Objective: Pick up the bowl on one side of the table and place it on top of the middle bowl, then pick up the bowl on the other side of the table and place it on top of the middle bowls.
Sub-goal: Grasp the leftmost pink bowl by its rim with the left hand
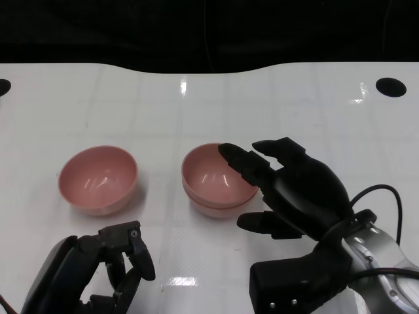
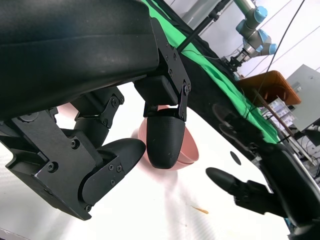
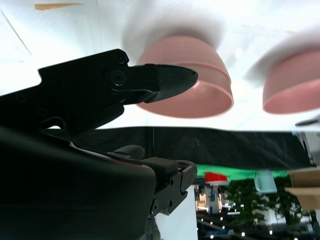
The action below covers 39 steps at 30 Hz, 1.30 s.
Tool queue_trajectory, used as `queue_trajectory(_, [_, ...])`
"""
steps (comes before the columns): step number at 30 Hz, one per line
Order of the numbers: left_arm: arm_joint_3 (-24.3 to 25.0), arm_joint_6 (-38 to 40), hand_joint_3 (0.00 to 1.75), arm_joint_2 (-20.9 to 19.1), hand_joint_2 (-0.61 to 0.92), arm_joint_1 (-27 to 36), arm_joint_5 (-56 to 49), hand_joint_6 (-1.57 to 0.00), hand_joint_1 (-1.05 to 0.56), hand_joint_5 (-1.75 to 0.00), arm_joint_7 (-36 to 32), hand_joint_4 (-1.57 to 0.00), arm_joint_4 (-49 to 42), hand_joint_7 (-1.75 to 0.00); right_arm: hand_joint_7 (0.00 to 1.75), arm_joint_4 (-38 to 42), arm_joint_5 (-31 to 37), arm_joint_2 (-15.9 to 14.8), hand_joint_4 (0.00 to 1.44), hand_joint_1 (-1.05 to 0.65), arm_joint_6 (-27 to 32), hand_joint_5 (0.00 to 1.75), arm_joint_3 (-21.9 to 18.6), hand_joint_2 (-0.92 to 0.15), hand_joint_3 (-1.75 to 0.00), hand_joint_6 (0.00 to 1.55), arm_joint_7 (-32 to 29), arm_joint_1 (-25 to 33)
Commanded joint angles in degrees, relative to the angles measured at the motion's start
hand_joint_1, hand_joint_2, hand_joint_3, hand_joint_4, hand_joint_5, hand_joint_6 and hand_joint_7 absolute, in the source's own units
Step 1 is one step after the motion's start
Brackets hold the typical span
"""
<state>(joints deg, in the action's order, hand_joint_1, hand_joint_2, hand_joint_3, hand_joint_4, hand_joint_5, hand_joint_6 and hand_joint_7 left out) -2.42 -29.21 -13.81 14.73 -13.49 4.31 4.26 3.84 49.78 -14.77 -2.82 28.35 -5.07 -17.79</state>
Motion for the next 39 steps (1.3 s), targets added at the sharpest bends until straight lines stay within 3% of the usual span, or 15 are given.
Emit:
queue_trajectory(1, [0.19, 0.19, 1.43, -0.84, 0.36, -0.39, 0.70, -0.82, -0.10, -1.69, 0.77, -0.90, -0.14, -1.47, 0.10, -3.97, -1.93, -1.90, 0.07, -0.59, -0.96, 0.74, -2.56, -0.92, -0.22, 0.31, 0.80, 2.42])
queue_trajectory(5, [0.26, -0.31, 1.43, -0.78, 0.36, -0.56, 0.87, -0.81, -0.11, -1.68, 0.75, -0.91, -0.75, -1.47, 0.18, -6.55, -3.47, -2.79, 0.24, -0.52, -3.21, 0.87, -4.67, -0.92, -0.15, 0.50, -0.68, 5.34])
queue_trajectory(9, [0.12, -0.69, 1.43, -0.74, 0.36, -0.71, 0.97, -0.81, -0.11, -1.68, 0.80, -0.90, -1.57, -1.45, 0.25, -8.18, -6.39, -3.38, 0.48, -0.42, -7.11, 0.87, -7.29, -0.92, -0.06, 0.71, -2.51, 8.84])
queue_trajectory(11, [0.14, -0.63, 1.42, -0.76, 0.36, -0.58, 1.03, -0.81, -0.12, -1.68, 0.83, -0.90, -1.57, -1.46, 0.30, -8.89, -9.39, -3.32, 0.66, -0.32, -10.33, 0.95, -9.01, -0.89, -0.03, 0.84, -4.05, 11.53])
queue_trajectory(13, [0.19, -0.48, 1.42, -0.85, 0.36, -0.25, 0.84, -0.82, -0.12, -1.69, 0.82, -0.90, -1.16, -1.46, 0.37, -9.72, -11.69, -3.47, 0.70, -0.22, -13.20, 1.26, -10.42, -0.88, -0.02, 0.91, -4.90, 13.96])
queue_trajectory(15, [0.22, -0.66, 1.43, -0.94, 0.36, -0.08, 0.87, -0.82, -0.13, -1.69, 0.87, -0.90, -1.10, -1.47, 0.43, -10.05, -13.31, -3.73, 0.73, -0.14, -15.95, 1.37, -11.70, -0.87, -0.02, 0.95, -5.68, 15.83])
queue_trajectory(17, [0.23, -0.84, 1.43, -0.98, 0.36, -0.07, 1.39, -0.81, -0.12, -1.69, 1.12, -0.89, -1.44, -1.48, 0.61, -9.36, -14.54, -4.10, 0.75, -0.12, -19.11, 1.34, -12.96, -0.81, -0.19, 0.92, -6.87, 17.11])
queue_trajectory(19, [0.29, -0.85, 1.41, -1.05, 0.37, 0.00, 1.88, -0.81, -0.12, -1.69, 1.39, -0.89, -1.63, -1.47, 0.83, -8.18, -15.68, -4.40, 0.78, -0.10, -22.03, 1.44, -14.09, -0.58, -0.76, 0.89, -7.76, 17.97])
queue_trajectory(22, [0.59, -1.15, 1.40, -1.23, 0.38, 0.19, 1.68, -0.81, -0.12, -1.69, 1.32, -0.89, -1.53, -1.47, 0.93, -6.92, -16.57, -4.26, 0.81, -0.08, -24.45, 1.50, -15.06, -0.46, -1.05, 0.89, -7.99, 18.48])
queue_trajectory(27, [1.15, -2.25, 1.41, -1.46, 0.37, 0.21, 1.28, -0.81, -0.12, -1.68, 0.92, -0.91, -1.97, -1.47, 0.94, -3.62, -16.22, -4.04, 0.86, -0.05, -26.72, 1.53, -15.67, -0.39, -1.20, 0.91, -8.11, 17.81])
queue_trajectory(31, [1.63, -1.41, 1.40, -1.28, 0.38, 0.25, 2.39, -0.80, -0.13, -1.67, 1.23, -0.89, -1.90, -1.47, 1.27, -1.56, -16.71, -3.98, 0.93, -0.05, -26.54, 1.72, -15.61, -0.20, -1.56, 0.92, -6.80, 17.05])
queue_trajectory(33, [1.69, -1.32, 1.38, -0.68, 0.38, 0.04, 2.54, -0.79, -0.13, -1.65, 0.70, -0.87, -2.25, -1.43, 1.38, -0.95, -16.97, -3.87, 0.96, -0.06, -26.24, 1.74, -15.73, -0.16, -1.62, 0.90, -6.35, 16.73])
queue_trajectory(35, [1.71, -1.46, 1.25, 0.01, 0.44, -0.19, 2.55, -0.77, -0.14, -1.51, 0.12, -0.81, -2.75, -1.24, 1.57, -0.60, -17.01, -3.83, 0.98, -0.09, -25.86, 1.75, -15.91, -0.16, -1.61, 0.83, -6.02, 16.58])
queue_trajectory(37, [1.94, -1.61, 1.16, 0.72, 0.48, -0.41, 3.08, -0.77, -0.14, -1.43, -0.13, -0.78, -3.14, -1.13, 1.64, -0.32, -17.39, -3.56, 1.00, -0.09, -25.38, 1.75, -15.96, -0.16, -1.60, 0.80, -5.55, 16.43])
queue_trajectory(39, [2.37, -1.46, 0.99, 1.29, 0.54, -0.51, 3.08, -0.78, -0.15, -1.28, -0.64, -0.73, -3.13, -0.91, 1.70, -0.18, -17.72, -3.31, 1.00, -0.08, -24.92, 1.75, -15.87, -0.17, -1.59, 0.78, -5.08, 16.28])
